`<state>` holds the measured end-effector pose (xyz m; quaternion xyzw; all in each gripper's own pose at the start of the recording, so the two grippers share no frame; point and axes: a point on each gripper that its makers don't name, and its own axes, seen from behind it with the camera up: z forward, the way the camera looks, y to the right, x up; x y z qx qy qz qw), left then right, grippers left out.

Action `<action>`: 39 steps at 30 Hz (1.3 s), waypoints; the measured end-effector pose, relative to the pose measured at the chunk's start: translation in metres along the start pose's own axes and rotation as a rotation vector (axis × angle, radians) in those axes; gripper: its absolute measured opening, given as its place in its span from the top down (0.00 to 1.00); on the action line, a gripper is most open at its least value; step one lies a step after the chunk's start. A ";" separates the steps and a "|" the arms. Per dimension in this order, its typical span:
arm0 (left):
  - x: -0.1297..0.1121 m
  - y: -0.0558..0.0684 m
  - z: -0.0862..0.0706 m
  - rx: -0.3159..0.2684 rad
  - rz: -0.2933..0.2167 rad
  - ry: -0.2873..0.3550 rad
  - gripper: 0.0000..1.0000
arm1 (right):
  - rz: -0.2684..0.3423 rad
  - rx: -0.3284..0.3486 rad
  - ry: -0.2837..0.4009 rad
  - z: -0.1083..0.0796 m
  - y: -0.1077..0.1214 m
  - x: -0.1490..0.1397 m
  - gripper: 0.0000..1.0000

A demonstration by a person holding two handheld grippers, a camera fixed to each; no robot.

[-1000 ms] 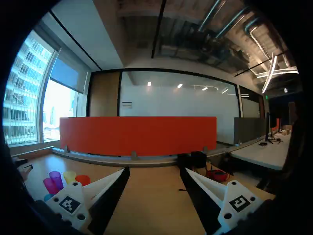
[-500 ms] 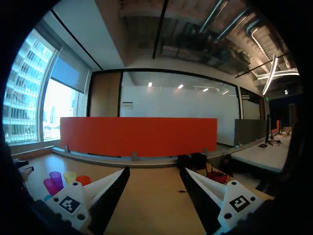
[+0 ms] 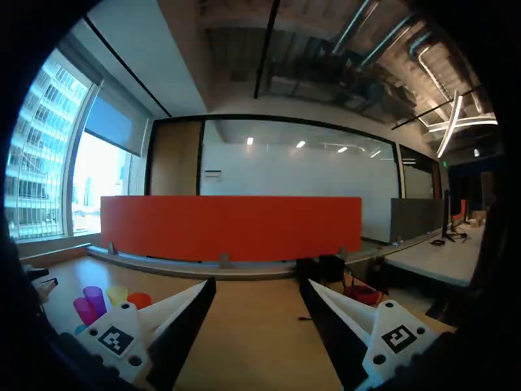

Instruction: Pour water

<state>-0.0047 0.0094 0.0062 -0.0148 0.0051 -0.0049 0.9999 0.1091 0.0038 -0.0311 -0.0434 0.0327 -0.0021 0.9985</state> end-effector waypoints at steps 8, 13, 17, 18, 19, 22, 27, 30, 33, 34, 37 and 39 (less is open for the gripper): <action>0.000 0.000 0.000 0.000 0.000 -0.002 0.04 | -0.005 0.007 0.015 -0.001 0.001 0.003 0.01; 0.001 0.000 -0.001 0.000 0.001 -0.002 0.04 | -0.020 0.013 0.032 -0.001 0.005 0.003 0.01; 0.001 0.000 0.000 0.000 0.001 -0.002 0.04 | -0.047 0.023 0.036 -0.001 0.007 -0.004 0.01; 0.001 0.000 0.000 0.000 0.001 -0.002 0.04 | -0.054 0.025 0.036 0.000 0.007 -0.007 0.01; 0.001 0.000 -0.001 0.000 0.001 -0.002 0.04 | -0.060 0.026 0.035 0.001 0.007 -0.009 0.01; 0.000 0.000 -0.001 0.000 0.001 -0.002 0.04 | -0.072 0.032 0.031 0.005 0.006 -0.019 0.01; 0.001 0.001 -0.001 0.000 0.001 -0.002 0.04 | -0.058 0.067 0.024 0.012 -0.004 -0.037 0.01; 0.001 0.001 -0.001 0.000 0.001 -0.002 0.04 | -0.056 0.095 0.029 0.013 -0.012 -0.045 0.01; 0.001 0.001 -0.001 0.000 0.001 -0.002 0.04 | -0.058 0.113 0.035 0.015 -0.019 -0.052 0.01; 0.001 0.001 -0.001 0.000 0.001 -0.002 0.04 | -0.058 0.115 0.037 0.015 -0.019 -0.054 0.01; 0.001 0.001 -0.001 0.000 0.001 -0.002 0.04 | -0.056 0.118 0.041 0.017 -0.020 -0.062 0.01; 0.001 0.001 -0.001 0.000 0.001 -0.002 0.04 | -0.050 0.117 0.039 0.018 -0.020 -0.068 0.01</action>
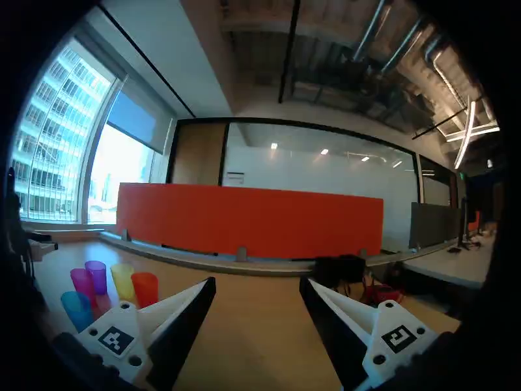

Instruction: Pour water

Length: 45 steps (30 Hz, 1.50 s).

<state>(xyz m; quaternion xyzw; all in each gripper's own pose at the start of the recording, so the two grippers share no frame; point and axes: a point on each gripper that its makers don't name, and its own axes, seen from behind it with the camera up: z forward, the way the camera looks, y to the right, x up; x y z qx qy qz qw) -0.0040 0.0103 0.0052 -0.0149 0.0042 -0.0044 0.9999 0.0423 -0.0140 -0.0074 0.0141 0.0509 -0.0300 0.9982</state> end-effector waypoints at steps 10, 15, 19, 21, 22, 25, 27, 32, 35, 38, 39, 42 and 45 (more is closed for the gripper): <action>0.000 0.000 0.000 0.000 0.000 0.000 0.04 | 0.054 -0.022 -0.031 0.002 0.008 -0.030 0.01; 0.000 0.000 0.000 0.000 0.000 0.000 0.04 | 0.058 -0.024 -0.049 0.003 0.010 -0.042 0.01; 0.000 0.000 0.000 0.000 0.000 0.000 0.04 | 0.057 -0.023 -0.057 0.003 0.010 -0.046 0.01; 0.000 0.000 0.000 0.000 0.000 0.000 0.04 | 0.059 -0.025 -0.061 0.004 0.011 -0.048 0.01; 0.000 0.000 0.000 0.000 0.000 0.000 0.04 | 0.059 -0.025 -0.062 0.004 0.011 -0.048 0.01; 0.000 0.000 0.000 0.000 0.000 0.000 0.04 | 0.060 -0.028 -0.067 0.005 0.012 -0.052 0.01; 0.000 0.000 0.000 0.000 0.000 0.000 0.04 | 0.060 -0.030 -0.072 0.005 0.013 -0.054 0.01; 0.000 0.000 0.000 0.000 0.000 0.000 0.04 | 0.062 -0.031 -0.084 0.006 0.015 -0.056 0.01; 0.000 0.000 0.000 0.000 0.000 0.000 0.04 | 0.063 -0.032 -0.086 0.006 0.015 -0.056 0.01; 0.000 0.000 0.001 0.000 0.000 0.000 0.04 | 0.063 -0.032 -0.085 0.006 0.015 -0.055 0.01; 0.000 0.000 0.001 0.000 0.000 0.000 0.04 | 0.063 -0.031 -0.085 0.006 0.015 -0.055 0.01; 0.000 -0.001 0.001 0.000 0.000 0.000 0.04 | 0.063 -0.029 -0.085 0.005 0.014 -0.055 0.01; 0.000 0.000 0.001 0.000 0.000 0.000 0.04 | 0.063 -0.030 -0.085 0.004 0.014 -0.055 0.01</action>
